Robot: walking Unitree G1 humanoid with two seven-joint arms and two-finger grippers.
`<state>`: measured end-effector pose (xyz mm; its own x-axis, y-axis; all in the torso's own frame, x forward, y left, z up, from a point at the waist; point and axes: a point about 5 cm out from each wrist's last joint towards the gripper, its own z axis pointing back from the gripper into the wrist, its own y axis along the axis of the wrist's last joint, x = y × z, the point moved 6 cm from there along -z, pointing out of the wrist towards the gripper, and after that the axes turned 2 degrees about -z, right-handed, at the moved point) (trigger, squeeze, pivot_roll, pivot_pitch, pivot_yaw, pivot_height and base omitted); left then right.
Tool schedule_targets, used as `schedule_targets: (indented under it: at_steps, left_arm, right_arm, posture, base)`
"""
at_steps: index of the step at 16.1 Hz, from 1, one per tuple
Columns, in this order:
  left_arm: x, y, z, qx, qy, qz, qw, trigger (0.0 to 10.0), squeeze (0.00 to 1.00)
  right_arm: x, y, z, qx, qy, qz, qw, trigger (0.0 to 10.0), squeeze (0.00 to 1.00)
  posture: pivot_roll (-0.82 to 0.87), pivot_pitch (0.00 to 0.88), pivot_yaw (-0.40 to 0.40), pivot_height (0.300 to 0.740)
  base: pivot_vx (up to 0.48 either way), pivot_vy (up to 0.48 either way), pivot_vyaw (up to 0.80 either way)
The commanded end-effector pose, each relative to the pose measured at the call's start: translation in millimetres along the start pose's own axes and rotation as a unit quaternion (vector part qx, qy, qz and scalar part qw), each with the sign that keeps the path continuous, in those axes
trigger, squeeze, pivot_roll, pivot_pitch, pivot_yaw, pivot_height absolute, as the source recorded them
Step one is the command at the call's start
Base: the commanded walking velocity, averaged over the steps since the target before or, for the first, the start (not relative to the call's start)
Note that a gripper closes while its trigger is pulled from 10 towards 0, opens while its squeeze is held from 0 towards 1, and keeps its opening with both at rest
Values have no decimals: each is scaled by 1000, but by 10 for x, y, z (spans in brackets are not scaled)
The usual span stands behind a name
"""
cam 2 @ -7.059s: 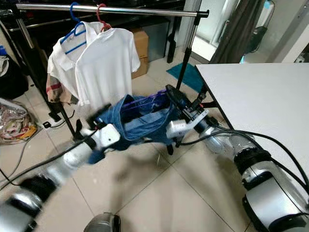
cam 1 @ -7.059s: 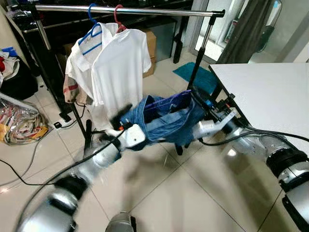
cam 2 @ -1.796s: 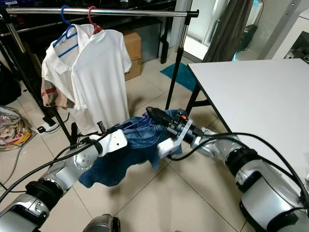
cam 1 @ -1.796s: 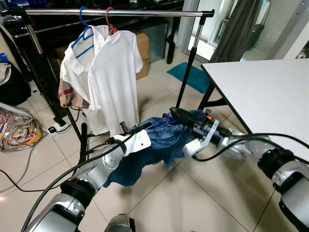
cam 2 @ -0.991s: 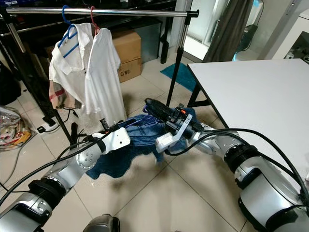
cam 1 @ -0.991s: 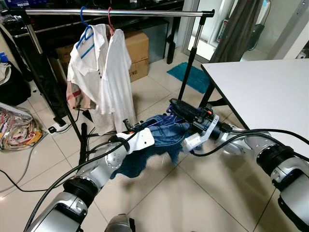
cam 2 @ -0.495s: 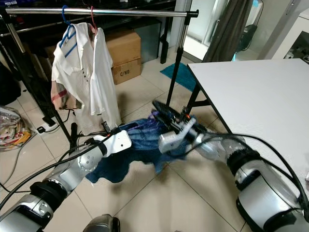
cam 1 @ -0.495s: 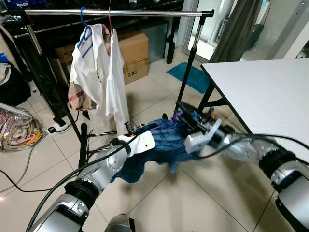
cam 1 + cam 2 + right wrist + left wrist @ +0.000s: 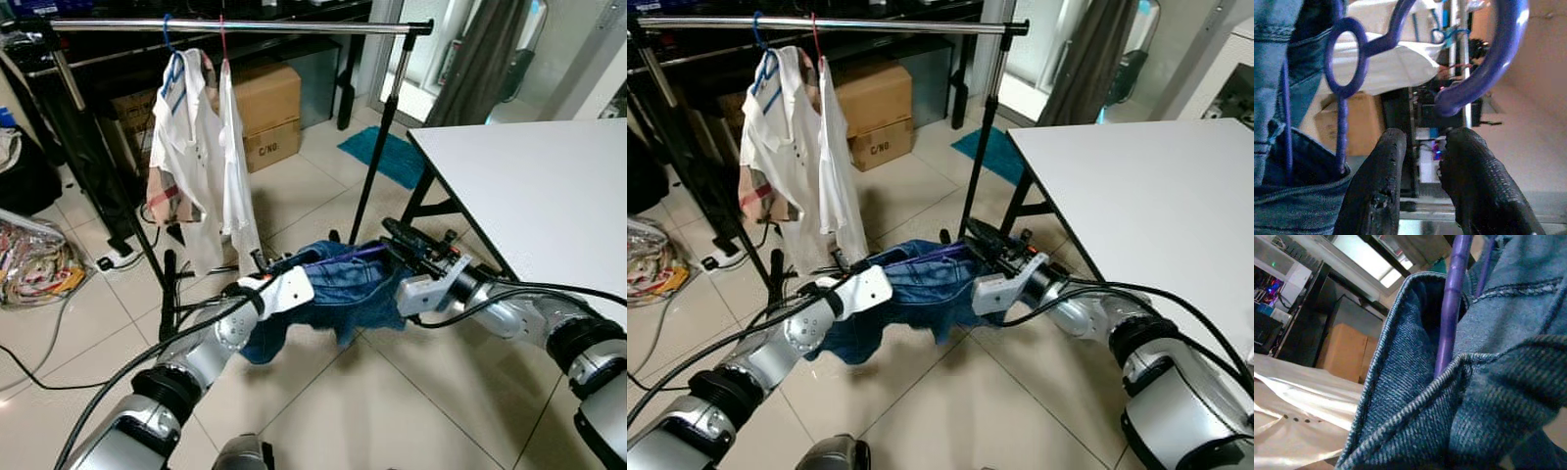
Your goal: Hang hanger
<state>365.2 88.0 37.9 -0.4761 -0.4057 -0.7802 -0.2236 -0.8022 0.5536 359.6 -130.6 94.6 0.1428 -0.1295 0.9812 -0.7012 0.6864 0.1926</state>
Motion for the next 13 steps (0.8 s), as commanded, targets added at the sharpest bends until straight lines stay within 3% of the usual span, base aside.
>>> schedule_targets:
  at_steps: [1, 4, 5, 6, 7, 8, 9, 11, 13]
  left_arm:
    - [-70, 85, -19, 17, 14, 5, 1000, 0, 0]
    - [-65, 82, -18, 17, 14, 6, 1000, 0, 0]
    - [-63, 79, -18, 16, 17, 12, 1000, 0, 0]
    - [-63, 79, -18, 16, 17, 12, 1000, 0, 0]
    - [-69, 75, -14, 16, 23, 28, 999, 0, 0]
    - [-69, 75, -14, 16, 23, 28, 999, 0, 0]
    - [-77, 81, -10, 19, 29, 50, 998, 0, 0]
    - [-104, 103, -1, 26, 45, 90, 995, 0, 0]
    - [-124, 119, 4, 29, 59, 124, 990, 0, 0]
  right_arm:
    - [13, -38, 40, 0, 20, -7, 1000, 10000, 0]
    - [-26, -96, 64, -12, 46, 1, 999, 10000, 0]
    - [-84, -256, 119, -62, 65, -6, 996, 10000, 0]
    - [-84, -256, 119, -62, 65, -6, 996, 10000, 0]
    - [-30, -375, 136, -112, 29, -64, 991, 10000, 0]
    - [-30, -375, 136, -112, 29, -64, 991, 10000, 0]
    - [53, -448, 135, -144, -19, -123, 982, 10000, 0]
    - [138, -576, 184, -191, -101, -226, 950, 10000, 0]
    - [160, -685, 257, -225, -156, -292, 917, 10000, 0]
  posture:
    - [237, 0, -32, 740]
    - [240, 0, -34, 740]
    - [244, 0, -40, 740]
    - [244, 0, -40, 740]
    - [245, 0, -43, 740]
    - [245, 0, -43, 740]
    - [245, 0, -43, 740]
    - [245, 0, -43, 740]
    - [238, 0, -35, 740]
  base:
    - [0, 0, 0]
    - [0, 0, 0]
    - [0, 0, 0]
    - [0, 0, 0]
    - [0, 0, 0]
    - [0, 0, 0]
    - [0, 0, 0]
    - [0, 0, 0]
    - [0, 0, 0]
